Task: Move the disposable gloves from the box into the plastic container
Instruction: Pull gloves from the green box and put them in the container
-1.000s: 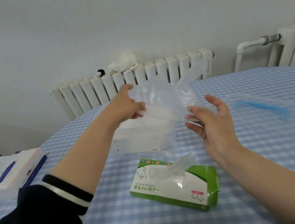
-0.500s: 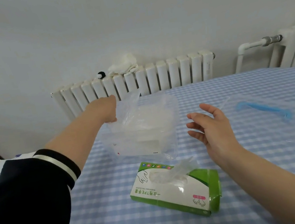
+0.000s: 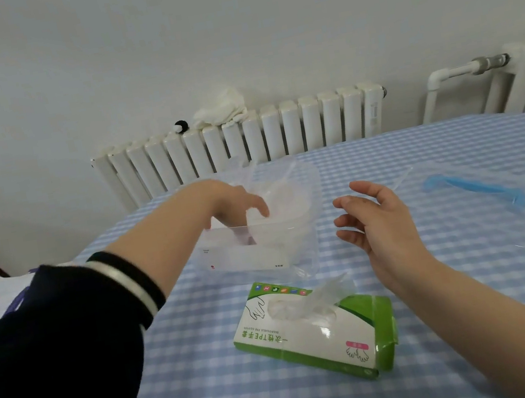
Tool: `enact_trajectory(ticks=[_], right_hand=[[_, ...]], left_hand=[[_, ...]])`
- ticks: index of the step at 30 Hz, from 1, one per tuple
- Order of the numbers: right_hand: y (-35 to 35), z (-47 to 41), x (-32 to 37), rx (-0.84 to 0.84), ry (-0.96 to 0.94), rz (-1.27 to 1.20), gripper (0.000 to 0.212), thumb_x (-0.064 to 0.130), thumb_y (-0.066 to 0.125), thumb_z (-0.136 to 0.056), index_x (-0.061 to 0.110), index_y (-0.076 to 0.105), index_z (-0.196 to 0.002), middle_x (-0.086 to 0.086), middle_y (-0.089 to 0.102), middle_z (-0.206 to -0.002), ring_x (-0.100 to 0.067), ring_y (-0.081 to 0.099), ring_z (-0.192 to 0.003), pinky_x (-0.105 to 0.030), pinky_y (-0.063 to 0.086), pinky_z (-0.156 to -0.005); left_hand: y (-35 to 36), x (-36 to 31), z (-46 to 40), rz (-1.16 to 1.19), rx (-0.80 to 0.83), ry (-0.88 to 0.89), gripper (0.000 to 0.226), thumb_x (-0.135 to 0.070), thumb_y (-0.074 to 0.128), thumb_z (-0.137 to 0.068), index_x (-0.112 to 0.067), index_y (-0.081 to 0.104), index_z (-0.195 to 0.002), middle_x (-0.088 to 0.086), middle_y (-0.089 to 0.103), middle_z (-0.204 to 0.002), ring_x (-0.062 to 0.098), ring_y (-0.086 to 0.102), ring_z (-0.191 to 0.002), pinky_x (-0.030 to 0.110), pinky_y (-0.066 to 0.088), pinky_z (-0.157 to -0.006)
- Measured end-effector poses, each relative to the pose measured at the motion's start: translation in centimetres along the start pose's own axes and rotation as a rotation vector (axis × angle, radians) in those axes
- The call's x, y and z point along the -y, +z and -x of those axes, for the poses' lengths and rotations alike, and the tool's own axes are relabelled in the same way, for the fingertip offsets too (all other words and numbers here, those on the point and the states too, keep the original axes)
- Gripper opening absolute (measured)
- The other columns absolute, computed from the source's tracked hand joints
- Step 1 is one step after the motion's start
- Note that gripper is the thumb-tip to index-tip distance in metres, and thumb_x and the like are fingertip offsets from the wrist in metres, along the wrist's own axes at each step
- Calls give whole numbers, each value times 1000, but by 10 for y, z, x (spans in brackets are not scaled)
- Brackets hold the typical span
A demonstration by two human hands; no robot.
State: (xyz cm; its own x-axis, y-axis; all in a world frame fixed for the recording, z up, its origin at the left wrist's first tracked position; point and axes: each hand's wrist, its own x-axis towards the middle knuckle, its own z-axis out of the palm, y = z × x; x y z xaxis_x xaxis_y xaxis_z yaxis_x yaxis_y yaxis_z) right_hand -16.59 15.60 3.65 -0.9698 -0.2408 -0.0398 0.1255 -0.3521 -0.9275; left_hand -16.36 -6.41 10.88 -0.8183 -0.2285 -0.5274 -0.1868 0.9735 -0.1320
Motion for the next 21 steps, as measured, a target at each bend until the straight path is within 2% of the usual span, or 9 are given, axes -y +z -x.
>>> enact_trajectory(ticks=[3,5,8,10,12,13,16,18,21], right_hand=[[1,1,-2,15,-2,19,28,6,61,-92,17,54,-117,-4,68,-89,-10,62,-64,-21,53,-56],[2,1,-2,25,-2,37,26,6,60,-93,17,54,-115,-4,68,-89,-9,61,-62,-21,53,-55],[1,0,-2,50,-20,76,24,5,58,-94,18,54,-113,-3,68,-88,-9,61,-61,-21,53,-56],[2,1,-2,68,-33,99,23,4,57,-94,18,53,-112,-4,69,-88,-9,61,-61,-21,52,-55],[4,4,-3,84,-50,125,23,5,57,-94,19,53,-112,-4,69,-88,-8,61,-60,-22,52,-55],[5,6,-3,90,-66,135,23,5,57,-94,19,53,-111,-4,68,-88,-8,61,-60,-22,52,-55],[5,8,1,122,-142,155,21,4,55,-95,21,53,-106,-2,68,-84,-8,60,-59,-22,52,-55],[3,8,7,175,-204,186,17,3,54,-95,18,56,-102,1,67,-75,-9,60,-59,-23,53,-56],[0,12,16,339,-289,267,9,6,56,-95,11,62,-90,1,66,-64,-12,61,-61,-25,53,-60]], left_hand=[[13,-9,-27,96,40,-35,68,-32,60,-95,-39,21,-151,2,34,-140,35,43,-127,47,56,-88],[19,-14,-34,236,63,-123,54,-40,45,-102,-34,22,-150,1,45,-132,36,46,-127,52,51,-95],[27,-17,-38,221,135,-128,43,-51,38,-100,-41,28,-141,-5,45,-120,36,49,-122,50,50,-96],[27,-15,-37,211,134,-88,38,-49,42,-99,-41,32,-134,-1,46,-133,35,50,-122,48,53,-89],[22,-8,-34,196,91,-1,50,-35,56,-95,-38,35,-141,-1,39,-145,30,52,-117,44,54,-80],[16,-5,-28,145,54,48,55,-27,62,-93,-35,39,-142,-4,39,-143,26,52,-113,43,54,-83],[-1,0,-1,51,-161,107,33,-23,65,-93,-24,60,-125,-8,60,-124,14,58,-105,33,49,-94],[-4,3,19,160,-293,97,15,-26,58,-97,-21,67,-108,-10,70,-103,6,65,-90,27,48,-83],[8,10,46,350,-309,144,38,-52,44,-98,-23,68,-96,-13,73,-88,0,67,-83,21,46,-77]])
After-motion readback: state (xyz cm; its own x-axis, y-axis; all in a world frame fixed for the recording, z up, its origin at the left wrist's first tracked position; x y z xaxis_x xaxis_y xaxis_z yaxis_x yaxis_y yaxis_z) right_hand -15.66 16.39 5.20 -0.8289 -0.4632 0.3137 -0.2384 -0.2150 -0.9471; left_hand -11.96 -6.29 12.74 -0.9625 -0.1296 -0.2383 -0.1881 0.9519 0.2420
